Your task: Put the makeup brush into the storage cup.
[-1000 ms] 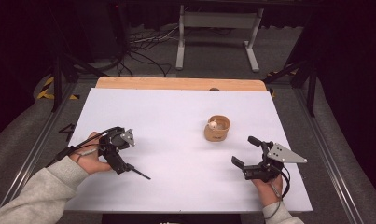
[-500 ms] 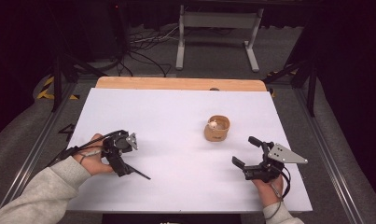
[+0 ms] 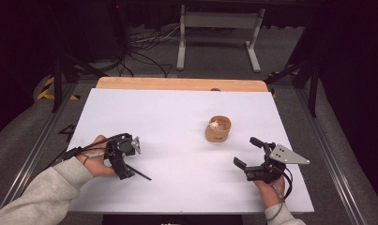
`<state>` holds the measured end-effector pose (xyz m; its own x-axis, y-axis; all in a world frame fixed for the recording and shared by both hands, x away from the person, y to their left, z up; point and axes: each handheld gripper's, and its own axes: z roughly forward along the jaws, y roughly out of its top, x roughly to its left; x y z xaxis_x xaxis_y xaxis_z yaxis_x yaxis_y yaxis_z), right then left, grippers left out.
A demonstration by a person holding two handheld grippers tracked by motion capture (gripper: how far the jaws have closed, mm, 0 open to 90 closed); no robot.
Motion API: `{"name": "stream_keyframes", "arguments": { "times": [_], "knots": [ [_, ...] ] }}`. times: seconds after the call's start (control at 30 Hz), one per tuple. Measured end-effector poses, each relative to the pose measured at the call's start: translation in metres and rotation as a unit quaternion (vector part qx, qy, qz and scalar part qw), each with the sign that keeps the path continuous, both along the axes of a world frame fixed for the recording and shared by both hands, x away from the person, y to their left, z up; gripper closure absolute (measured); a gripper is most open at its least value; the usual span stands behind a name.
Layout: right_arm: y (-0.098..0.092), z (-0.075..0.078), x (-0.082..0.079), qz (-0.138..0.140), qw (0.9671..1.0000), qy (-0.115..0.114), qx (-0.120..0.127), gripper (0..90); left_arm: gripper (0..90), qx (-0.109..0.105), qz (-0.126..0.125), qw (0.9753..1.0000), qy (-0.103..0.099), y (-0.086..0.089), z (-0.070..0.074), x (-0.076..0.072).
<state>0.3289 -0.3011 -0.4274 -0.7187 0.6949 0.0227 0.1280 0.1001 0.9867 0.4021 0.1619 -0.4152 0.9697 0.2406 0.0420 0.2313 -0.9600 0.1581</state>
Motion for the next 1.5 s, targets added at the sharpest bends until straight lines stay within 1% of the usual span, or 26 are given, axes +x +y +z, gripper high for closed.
{"name": "stream_keyframes", "arguments": {
  "times": [0.13,0.27,0.3,0.4,0.57,0.6,0.63,0.67,0.7,0.73,0.77,0.8,0.87,0.9,0.97,1.07,1.17,1.3,1.33,1.37,1.4,1.43,1.5],
  "knots": [
    [0.0004,-0.0003,0.0001,0.001,1.0,0.002,-0.001,0.2,7.0,0.009,-0.009,0.9999,-0.004,-0.0018,-0.0004,-0.0009],
    [0.0,-0.0001,-0.0002,0.0,1.0,0.001,0.001,0.3,10.4,0.014,-0.012,0.9998,-0.001,-0.0029,-0.002,-0.0013],
    [-0.0002,0.0,-0.0002,0.0,1.0,0.001,0.001,0.3,11.4,0.016,-0.013,0.9998,0.005,-0.003,-0.0023,-0.0002],
    [-0.0002,-0.0003,0.0001,0.002,1.0,0.002,0.003,0.3,14.7,0.014,-0.01,0.9998,0.012,-0.0028,-0.0032,0.0007],
    [-0.0002,-0.0002,-0.0001,0.002,1.0,0.002,0.003,0.4,19.8,0.012,-0.014,0.9997,0.013,-0.0023,-0.0042,0.002],
    [-0.0002,-0.0002,-0.0001,0.002,1.0,0.002,0.003,0.4,22.2,0.012,-0.014,0.9997,0.013,-0.0023,-0.0042,0.002],
    [-0.0004,-0.0001,-0.0001,0.002,1.0,0.002,0.002,0.4,22.2,0.012,-0.016,0.9997,0.017,-0.0021,-0.0045,0.0022],
    [-0.0002,-0.0002,0.0,0.003,1.0,0.002,0.003,0.4,26.7,0.011,-0.017,0.9996,0.019,-0.0021,-0.0049,0.002],
    [-0.0002,-0.0003,0.0001,0.004,1.0,0.003,0.003,0.5,27.1,0.012,-0.021,0.9995,0.019,-0.0026,-0.0055,0.0021],
    [-0.0001,-0.0004,0.0001,0.005,1.0,0.006,0.003,0.6,28.1,0.011,-0.021,0.9994,0.023,-0.0029,-0.0058,0.0019],
    [-0.0001,-0.0004,0.0001,0.005,1.0,0.006,0.003,0.6,29.9,0.011,-0.021,0.9994,0.023,-0.0029,-0.0058,0.0019],
    [0.0002,-0.0006,0.0003,0.006,1.0,0.006,0.002,0.6,29.9,0.01,-0.023,0.9994,0.023,-0.0033,-0.0062,0.0017],
    [0.0006,-0.0006,0.0004,0.006,1.0,0.006,0.002,0.7,31.6,0.013,-0.024,0.9993,0.025,-0.004,-0.0065,0.0018],
    [0.0006,-0.0006,0.0004,0.006,1.0,0.005,0.002,0.7,32.5,0.015,-0.025,0.9991,0.029,-0.0043,-0.0069,0.0021],
    [0.0003,-0.0006,0.0004,0.006,1.0,0.006,0.002,0.7,34.8,0.021,-0.029,0.9989,0.028,-0.0047,-0.0075,0.003],
    [0.0,-0.0006,0.0005,0.005,1.0,0.006,0.003,0.7,38.7,0.021,-0.029,0.999,0.026,-0.0049,-0.0087,0.0028],
    [0.0003,-0.0006,0.0005,0.006,1.0,0.006,0.003,0.8,43.9,0.031,-0.036,0.9986,0.023,-0.0057,-0.0088,0.0022],
    [0.0001,-0.0007,0.0006,0.005,1.0,0.007,0.004,0.9,49.7,0.034,-0.042,0.9983,0.023,-0.0063,-0.009,0.0015],
    [0.0,-0.0007,0.0006,0.005,1.0,0.007,0.004,1.0,51.6,0.034,-0.043,0.9983,0.018,-0.0067,-0.0087,0.001],
    [0.0,-0.0007,0.0006,0.005,0.9999,0.007,0.005,1.0,54.7,0.034,-0.042,0.9984,0.017,-0.0068,-0.0085,0.0004],
    [-0.0001,-0.0007,0.0007,0.005,0.9999,0.008,0.007,1.0,57.6,0.04,-0.049,0.998,0.011,-0.007,-0.0074,0.0002],
    [-0.0003,-0.0006,0.0008,0.005,0.9999,0.008,0.011,1.1,62.2,0.042,-0.05,0.9978,0.009,-0.0069,-0.0071,0.0004],
    [-0.0004,-0.0005,0.0009,0.003,0.9999,0.008,0.01,1.2,67.4,0.042,-0.047,0.998,0.008,-0.0061,-0.0073,0.0008]
  ]
}}
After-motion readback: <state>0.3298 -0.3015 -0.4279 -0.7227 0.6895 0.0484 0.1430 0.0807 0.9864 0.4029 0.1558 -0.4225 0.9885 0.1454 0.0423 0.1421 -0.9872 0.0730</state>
